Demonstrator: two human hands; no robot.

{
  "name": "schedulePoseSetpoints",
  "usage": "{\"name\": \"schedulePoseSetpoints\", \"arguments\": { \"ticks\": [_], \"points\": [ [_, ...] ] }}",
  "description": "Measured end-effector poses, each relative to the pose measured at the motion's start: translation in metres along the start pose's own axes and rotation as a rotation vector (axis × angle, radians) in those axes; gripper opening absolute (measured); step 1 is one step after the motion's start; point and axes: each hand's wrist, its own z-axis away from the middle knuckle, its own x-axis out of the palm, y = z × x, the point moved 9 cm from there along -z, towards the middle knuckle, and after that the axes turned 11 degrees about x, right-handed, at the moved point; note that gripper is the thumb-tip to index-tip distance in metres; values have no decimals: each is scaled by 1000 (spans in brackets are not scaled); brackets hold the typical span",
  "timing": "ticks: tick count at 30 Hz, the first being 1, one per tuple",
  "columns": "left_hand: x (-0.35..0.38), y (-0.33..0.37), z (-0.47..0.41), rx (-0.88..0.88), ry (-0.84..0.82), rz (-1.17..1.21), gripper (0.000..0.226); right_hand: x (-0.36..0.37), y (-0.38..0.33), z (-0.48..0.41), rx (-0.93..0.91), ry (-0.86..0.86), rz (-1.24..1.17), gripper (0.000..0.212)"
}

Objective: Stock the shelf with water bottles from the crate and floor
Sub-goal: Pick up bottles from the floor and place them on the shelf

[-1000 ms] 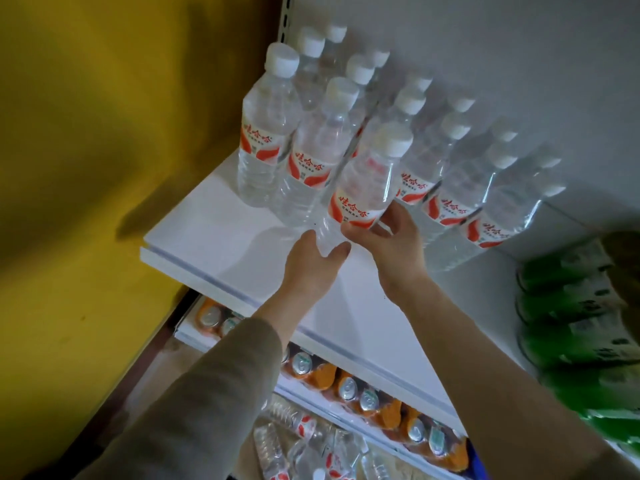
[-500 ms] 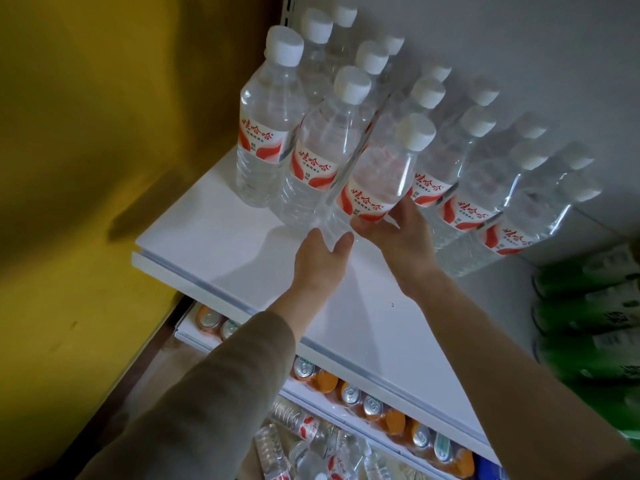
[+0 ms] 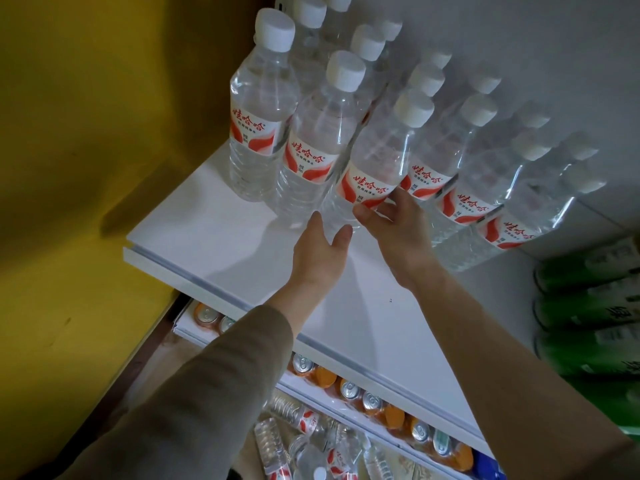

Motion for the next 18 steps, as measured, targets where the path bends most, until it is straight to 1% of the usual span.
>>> {"name": "schedulePoseSetpoints", "arguments": {
  "ticks": [7,13,18],
  "points": [
    [1,-4,-1,-19,-19,-17,46,4,1,3,5,13,44,42],
    [-2,-8,0,-75,-62,17,45,6,7,6,63,14,18,45],
    [-1,-6,-1,-51,-77,27,44,8,12,2,99,31,32,47]
  ]
}}
